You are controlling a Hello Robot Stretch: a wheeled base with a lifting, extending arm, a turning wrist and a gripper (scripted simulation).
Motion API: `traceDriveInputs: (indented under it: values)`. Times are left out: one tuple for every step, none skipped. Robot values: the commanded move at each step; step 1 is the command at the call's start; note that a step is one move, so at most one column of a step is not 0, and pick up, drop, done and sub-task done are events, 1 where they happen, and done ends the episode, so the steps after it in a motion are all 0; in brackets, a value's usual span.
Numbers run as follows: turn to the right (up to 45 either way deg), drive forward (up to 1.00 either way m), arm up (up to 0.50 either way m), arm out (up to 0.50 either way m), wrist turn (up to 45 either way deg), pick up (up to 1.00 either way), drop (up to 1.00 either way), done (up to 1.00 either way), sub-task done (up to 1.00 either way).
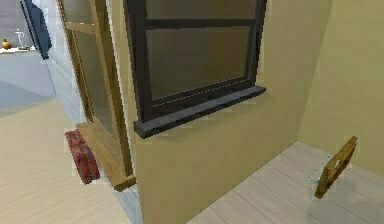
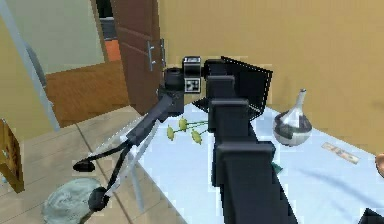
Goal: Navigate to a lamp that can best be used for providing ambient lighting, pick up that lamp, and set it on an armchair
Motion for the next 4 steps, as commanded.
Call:
traceDriveInputs:
  values:
    - [0.0, 0.00, 0.00, -0.28, 0.0, 0.00, 0.00, 0.00, 0.00]
    - [-39.0, 0.00, 0.00, 0.00, 0.0, 0.00, 0.00, 0.00, 0.00]
    - [0.0, 0.15, 0.00, 0.00, 0.0, 0.00, 0.00, 0.00, 0.00]
    - [45.0, 0.00, 0.00, 0.00, 0.0, 0.00, 0.00, 0.00, 0.00]
